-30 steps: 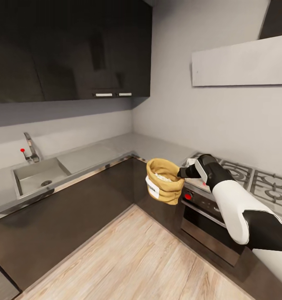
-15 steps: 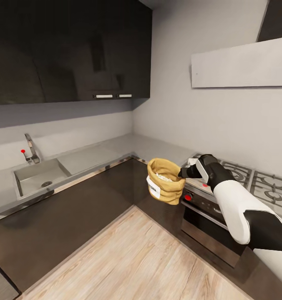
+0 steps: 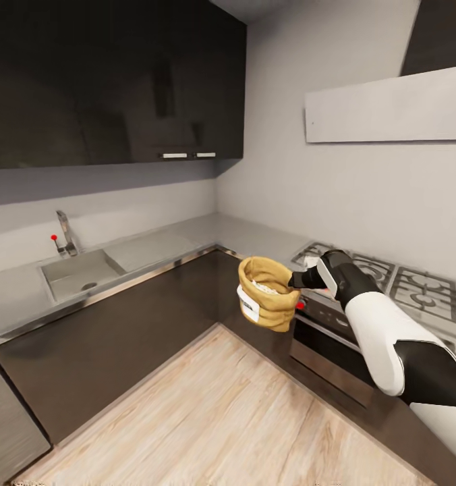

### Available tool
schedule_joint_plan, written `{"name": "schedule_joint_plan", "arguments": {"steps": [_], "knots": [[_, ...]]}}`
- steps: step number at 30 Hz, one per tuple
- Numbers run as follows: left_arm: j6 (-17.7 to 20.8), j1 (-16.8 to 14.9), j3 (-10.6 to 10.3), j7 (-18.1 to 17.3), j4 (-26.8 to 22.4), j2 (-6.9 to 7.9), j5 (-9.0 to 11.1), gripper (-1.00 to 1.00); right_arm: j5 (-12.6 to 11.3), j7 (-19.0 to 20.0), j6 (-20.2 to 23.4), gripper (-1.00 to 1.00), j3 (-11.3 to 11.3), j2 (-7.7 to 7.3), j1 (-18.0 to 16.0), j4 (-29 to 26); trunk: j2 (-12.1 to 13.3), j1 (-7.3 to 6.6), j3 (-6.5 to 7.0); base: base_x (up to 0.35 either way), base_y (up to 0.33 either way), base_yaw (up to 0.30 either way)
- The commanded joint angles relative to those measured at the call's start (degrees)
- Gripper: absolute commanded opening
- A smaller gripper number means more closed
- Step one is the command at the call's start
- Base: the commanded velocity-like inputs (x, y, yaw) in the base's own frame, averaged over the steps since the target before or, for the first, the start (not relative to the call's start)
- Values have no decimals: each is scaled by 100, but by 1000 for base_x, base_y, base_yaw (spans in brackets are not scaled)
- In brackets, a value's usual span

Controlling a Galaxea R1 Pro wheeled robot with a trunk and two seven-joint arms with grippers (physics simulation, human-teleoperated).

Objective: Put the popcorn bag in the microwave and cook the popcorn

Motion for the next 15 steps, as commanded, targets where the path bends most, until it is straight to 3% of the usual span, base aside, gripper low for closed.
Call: {"name": "schedule_joint_plan", "arguments": {"steps": [1,15], "knots": [[-7,-1,32,5,-5,-2,7,100,32,32,26,-100,-27,3,-4,-5,-7,-2,-8,-323,102,0],[-7,-1,38,5,-3,-2,7,100,65,32,198,-100,-27,-6,-4,4,-7,-2,-8,-323,153,0]]}}
